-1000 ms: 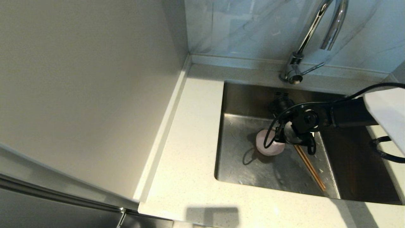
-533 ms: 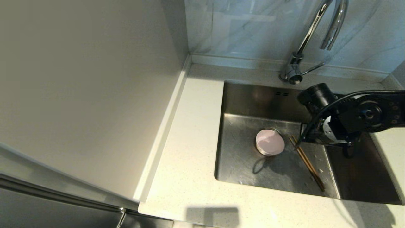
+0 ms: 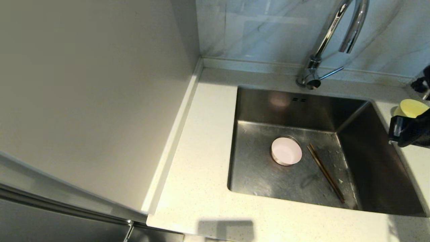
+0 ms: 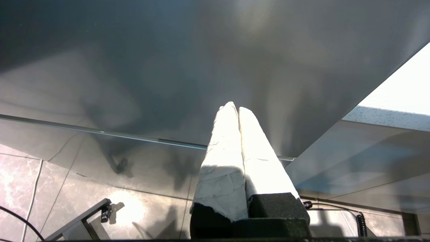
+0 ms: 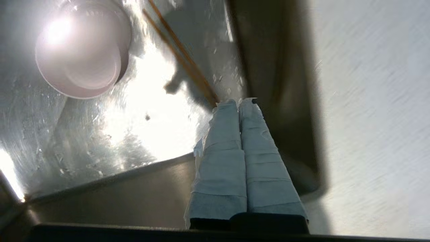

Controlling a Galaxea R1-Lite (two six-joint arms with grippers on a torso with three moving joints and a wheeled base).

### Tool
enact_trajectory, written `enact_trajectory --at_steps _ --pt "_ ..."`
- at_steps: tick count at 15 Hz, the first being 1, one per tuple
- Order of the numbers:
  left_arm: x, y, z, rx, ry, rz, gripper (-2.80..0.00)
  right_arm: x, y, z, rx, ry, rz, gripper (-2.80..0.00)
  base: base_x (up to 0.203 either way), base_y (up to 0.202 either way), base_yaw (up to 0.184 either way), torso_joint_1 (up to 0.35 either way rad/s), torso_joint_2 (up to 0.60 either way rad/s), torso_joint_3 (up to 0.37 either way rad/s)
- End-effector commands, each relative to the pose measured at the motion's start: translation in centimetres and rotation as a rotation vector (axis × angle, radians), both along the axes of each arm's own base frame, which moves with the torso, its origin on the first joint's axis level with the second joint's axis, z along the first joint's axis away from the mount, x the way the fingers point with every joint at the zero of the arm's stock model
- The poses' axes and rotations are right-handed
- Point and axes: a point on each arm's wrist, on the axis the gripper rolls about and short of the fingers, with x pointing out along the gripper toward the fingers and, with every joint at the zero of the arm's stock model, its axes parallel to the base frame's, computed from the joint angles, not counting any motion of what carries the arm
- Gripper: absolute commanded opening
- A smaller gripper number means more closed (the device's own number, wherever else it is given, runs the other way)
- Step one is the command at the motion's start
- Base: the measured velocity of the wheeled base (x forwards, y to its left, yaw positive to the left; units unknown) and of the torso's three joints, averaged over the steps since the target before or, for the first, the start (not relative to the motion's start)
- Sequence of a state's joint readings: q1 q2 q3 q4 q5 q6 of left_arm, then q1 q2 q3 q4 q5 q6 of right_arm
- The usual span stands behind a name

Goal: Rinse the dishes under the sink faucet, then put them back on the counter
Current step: Put a bowl into the sink

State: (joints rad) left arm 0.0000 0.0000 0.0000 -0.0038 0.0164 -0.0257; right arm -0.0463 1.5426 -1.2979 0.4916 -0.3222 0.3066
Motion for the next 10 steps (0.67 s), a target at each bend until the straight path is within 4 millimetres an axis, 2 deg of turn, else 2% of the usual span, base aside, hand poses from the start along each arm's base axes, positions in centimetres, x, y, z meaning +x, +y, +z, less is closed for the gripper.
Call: enact_trajectory --at_steps 1,5,6,10 --pt "0.0 0.0 0.0 0.0 -0.004 0.0 -2.8 -0.1 -1.4 1.6 -0.079 -0.026 0.027 -2.8 0.0 0.0 0.0 0.0 0.0 0.0" --pt "0.0 0.0 0.0 0.0 -0.004 0.0 -2.8 4.0 -3.9 1.7 -0.279 -0.042 0.164 -2.8 0.0 0.0 0.0 0.0 0.0 0.0" --pt "0.0 0.0 0.0 0.0 -0.004 0.0 -2.8 5.0 -4.4 1.6 -0.3 -0.038 0.172 0.0 0.0 0.0 0.0 0.0 0.0 0.0" --pt "0.0 0.0 0.0 0.0 -0.004 0.0 -2.8 8.1 -7.0 1.5 -0.354 -0.028 0.143 0.0 0.0 0.0 0.0 0.0 0.0 0.0"
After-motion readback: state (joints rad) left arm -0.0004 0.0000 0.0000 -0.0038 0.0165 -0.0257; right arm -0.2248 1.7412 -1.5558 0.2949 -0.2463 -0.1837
